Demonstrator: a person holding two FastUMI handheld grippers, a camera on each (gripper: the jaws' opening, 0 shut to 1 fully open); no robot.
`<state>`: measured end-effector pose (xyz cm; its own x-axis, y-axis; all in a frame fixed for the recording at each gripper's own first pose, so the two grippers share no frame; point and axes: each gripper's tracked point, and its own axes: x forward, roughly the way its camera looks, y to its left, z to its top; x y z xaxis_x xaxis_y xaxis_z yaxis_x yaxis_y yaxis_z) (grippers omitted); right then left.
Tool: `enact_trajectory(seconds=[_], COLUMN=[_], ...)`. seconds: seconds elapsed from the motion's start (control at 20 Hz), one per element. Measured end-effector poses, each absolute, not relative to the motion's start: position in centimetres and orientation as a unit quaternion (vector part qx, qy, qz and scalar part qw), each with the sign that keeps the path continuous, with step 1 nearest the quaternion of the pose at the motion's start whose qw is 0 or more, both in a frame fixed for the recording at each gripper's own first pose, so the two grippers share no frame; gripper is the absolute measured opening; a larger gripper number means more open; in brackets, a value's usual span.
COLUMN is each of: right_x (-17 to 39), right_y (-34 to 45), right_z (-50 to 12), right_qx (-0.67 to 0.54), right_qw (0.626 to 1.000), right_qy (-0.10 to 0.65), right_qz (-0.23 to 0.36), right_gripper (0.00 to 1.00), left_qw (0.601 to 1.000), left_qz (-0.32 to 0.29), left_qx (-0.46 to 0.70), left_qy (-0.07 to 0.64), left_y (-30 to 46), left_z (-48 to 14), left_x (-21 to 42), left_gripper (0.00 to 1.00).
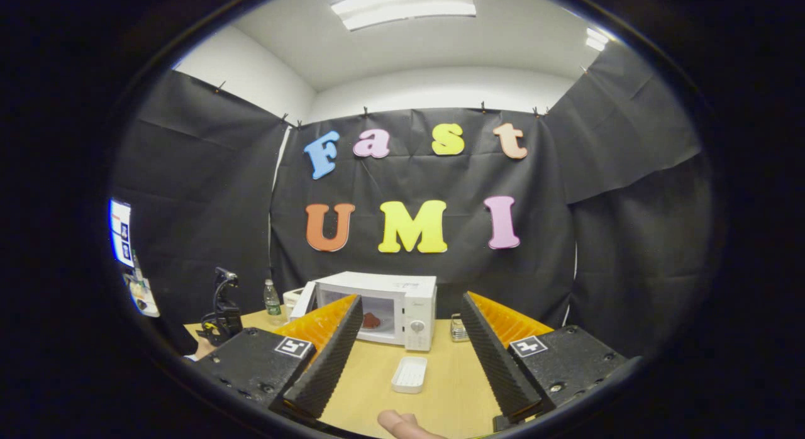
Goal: Open the microwave oven with the left hand, put the food in, and close the microwave oven.
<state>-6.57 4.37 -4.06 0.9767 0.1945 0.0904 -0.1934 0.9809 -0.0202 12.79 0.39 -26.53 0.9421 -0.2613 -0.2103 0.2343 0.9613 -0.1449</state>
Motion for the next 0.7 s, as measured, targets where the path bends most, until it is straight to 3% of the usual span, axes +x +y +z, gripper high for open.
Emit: enact_trajectory(seconds=[0.7], right_x=[-5.2], right_y=[-3.2], right_z=[-7.1], right_qx=[0.03], right_qw=[0.997], right_qy=[-0.032], right_qz=[0.067], right_gripper=[0.99], left_qw=[0.981], left_qz=[-0.158], left_qx=[-0.039], left_qy=[0.105], left_y=[-9.5], left_z=[-26.1], left_x=[21.4], left_gripper=[0.0])
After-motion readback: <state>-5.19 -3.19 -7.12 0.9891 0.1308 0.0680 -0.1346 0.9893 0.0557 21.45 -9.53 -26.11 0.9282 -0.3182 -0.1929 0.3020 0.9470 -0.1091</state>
